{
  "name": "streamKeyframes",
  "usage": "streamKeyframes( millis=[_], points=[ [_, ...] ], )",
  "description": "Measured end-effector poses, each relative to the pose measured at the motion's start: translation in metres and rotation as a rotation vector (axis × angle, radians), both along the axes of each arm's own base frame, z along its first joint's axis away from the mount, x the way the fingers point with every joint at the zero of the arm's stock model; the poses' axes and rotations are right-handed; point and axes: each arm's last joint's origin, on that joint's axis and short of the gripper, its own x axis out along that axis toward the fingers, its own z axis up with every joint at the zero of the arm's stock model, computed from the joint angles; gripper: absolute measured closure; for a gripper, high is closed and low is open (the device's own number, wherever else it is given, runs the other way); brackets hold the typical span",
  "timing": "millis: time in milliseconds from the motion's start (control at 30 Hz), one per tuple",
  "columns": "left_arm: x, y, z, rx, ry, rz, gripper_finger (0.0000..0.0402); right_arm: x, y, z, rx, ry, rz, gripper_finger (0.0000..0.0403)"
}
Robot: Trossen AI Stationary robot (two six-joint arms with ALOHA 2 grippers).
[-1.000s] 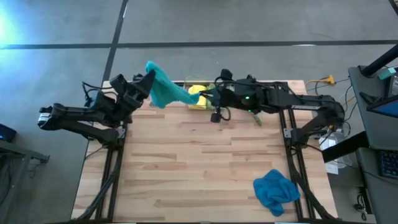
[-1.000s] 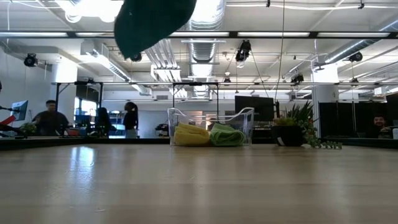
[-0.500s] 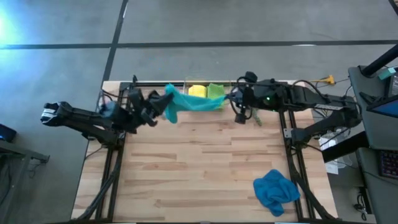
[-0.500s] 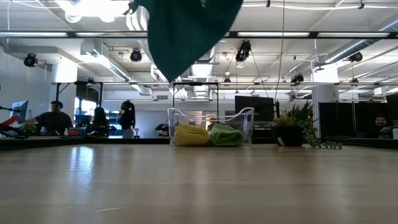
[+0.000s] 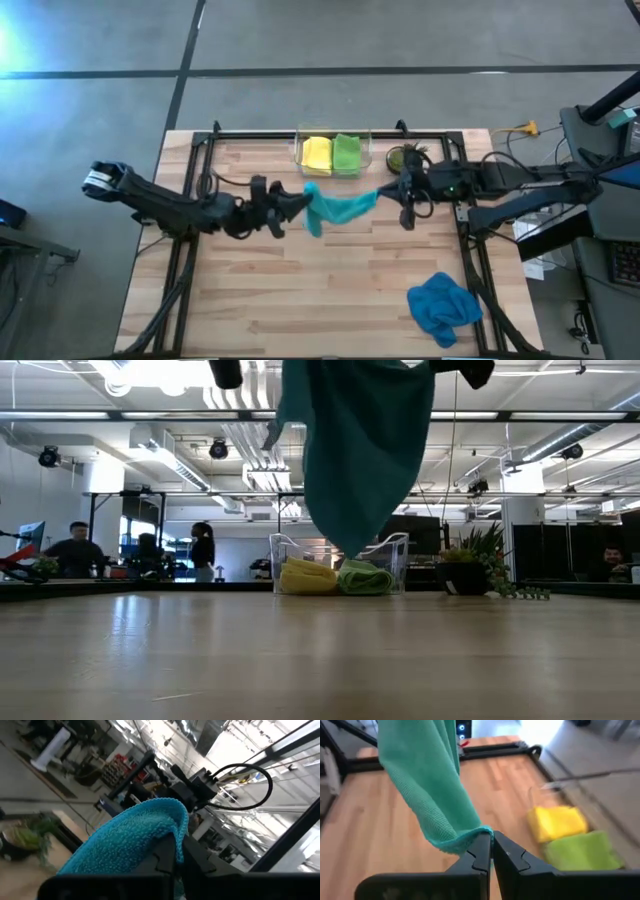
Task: Fold microfiber towels
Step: Fold the light blue microfiber towel
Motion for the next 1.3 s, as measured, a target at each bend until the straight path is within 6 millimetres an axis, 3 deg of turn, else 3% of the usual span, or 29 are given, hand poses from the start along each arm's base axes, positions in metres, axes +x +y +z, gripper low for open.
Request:
streamKeyframes(
  millis=[233, 367, 533, 733, 867, 1000, 1100, 1200, 1300],
  points=[
    [0.002, -0.012, -0.008, -0.098, 0.017, -0.123, 0.0400, -0.001, 0.026, -0.017, 0.175, 0.021, 0.014, 0.0394],
    [-0.008, -0.021, -0.018, -0.113, 0.202, -0.178, 0.0400, 0.000, 0.043, -0.027, 0.225, 0.044, -0.001, 0.0394],
    [-0.037, -0.028, -0.028, -0.272, 0.428, -0.243, 0.0400, 0.000, 0.065, -0.037, 0.334, 0.065, -0.034, 0.0394],
    [-0.053, -0.054, -0.013, -0.407, 0.368, -0.522, 0.0400, 0.004, 0.108, -0.032, 0.473, 0.096, 0.022, 0.0394],
    [-0.056, -0.086, -0.014, -0.508, 0.322, -0.665, 0.0400, 0.007, 0.147, -0.024, 0.577, 0.148, 0.104, 0.0394],
    [-0.061, -0.125, -0.031, -0.614, 0.397, -0.786, 0.0400, 0.005, 0.185, -0.018, 0.651, 0.195, 0.152, 0.0394],
    [-0.064, -0.146, -0.052, -0.680, 0.505, -0.817, 0.0400, 0.007, 0.202, -0.025, 0.671, 0.235, 0.145, 0.0394],
    [-0.056, -0.154, -0.073, -0.666, 0.588, -0.809, 0.0400, 0.012, 0.203, -0.036, 0.655, 0.245, 0.129, 0.0394],
    [-0.047, -0.150, -0.090, -0.605, 0.589, -0.781, 0.0400, 0.020, 0.192, -0.048, 0.634, 0.235, 0.102, 0.0394]
  ],
)
